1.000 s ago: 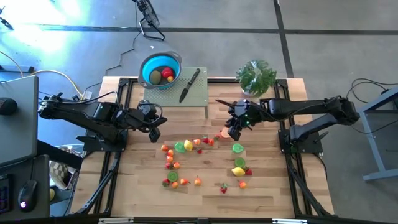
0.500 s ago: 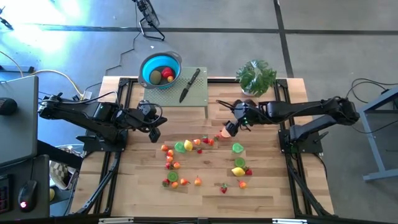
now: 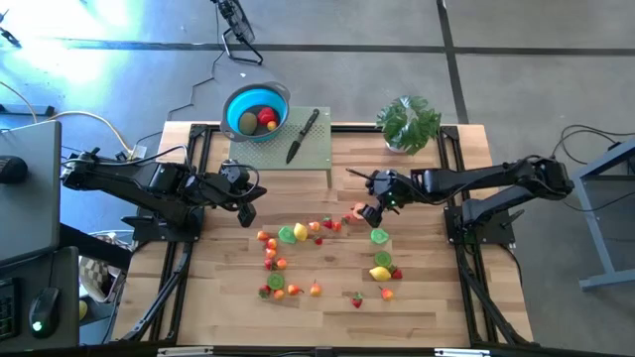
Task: Pick & Place Fruit
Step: Put the half apple into the strainer bowl on the shelf
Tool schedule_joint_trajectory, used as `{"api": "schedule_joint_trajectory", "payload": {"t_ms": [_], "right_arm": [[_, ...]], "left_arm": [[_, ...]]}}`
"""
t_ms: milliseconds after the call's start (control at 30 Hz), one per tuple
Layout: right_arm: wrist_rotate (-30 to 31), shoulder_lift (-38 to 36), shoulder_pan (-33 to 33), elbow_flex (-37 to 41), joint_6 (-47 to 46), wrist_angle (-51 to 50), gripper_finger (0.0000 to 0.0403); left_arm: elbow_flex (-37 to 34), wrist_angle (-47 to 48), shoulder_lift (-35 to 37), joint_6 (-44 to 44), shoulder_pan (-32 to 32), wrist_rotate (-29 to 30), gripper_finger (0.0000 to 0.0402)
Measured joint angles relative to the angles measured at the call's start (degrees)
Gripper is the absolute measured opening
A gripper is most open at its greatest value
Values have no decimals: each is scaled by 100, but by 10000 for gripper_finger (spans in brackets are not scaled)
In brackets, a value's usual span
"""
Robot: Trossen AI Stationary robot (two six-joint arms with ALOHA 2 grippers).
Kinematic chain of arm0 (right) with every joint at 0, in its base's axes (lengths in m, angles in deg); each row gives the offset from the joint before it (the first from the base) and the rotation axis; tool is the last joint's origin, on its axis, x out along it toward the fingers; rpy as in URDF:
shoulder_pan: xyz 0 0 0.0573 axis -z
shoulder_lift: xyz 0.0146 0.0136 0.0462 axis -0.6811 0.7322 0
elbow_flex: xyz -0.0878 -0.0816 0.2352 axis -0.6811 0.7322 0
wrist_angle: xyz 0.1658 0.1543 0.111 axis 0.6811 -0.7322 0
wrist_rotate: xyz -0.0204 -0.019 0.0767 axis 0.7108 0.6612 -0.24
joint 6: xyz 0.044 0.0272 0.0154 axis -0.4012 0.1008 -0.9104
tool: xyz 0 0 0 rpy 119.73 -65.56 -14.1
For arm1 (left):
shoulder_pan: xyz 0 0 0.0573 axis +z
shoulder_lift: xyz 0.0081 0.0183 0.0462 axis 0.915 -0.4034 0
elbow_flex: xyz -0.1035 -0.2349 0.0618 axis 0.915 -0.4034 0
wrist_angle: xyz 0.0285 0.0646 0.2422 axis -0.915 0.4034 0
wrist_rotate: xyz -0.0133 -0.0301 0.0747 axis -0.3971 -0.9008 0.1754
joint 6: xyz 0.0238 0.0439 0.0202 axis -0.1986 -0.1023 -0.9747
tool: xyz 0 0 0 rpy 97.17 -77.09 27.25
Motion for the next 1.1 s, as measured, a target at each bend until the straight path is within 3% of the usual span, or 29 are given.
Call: {"api": "schedule_joint_trajectory", "payload": {"t_ms": [233,400,733,1100], "right_arm": [[-27,170,35,280,354,467,392],[-436,592,23,274,871,754,395],[-1,1448,95,278,1262,959,395],[-154,1964,188,276,1326,1132,395]], "left_arm": [[2,3,-2,119,0,0,0],[2,7,-2,133,0,1,0],[2,13,-2,133,0,1,0],[2,28,-2,127,0,1,0]]}}
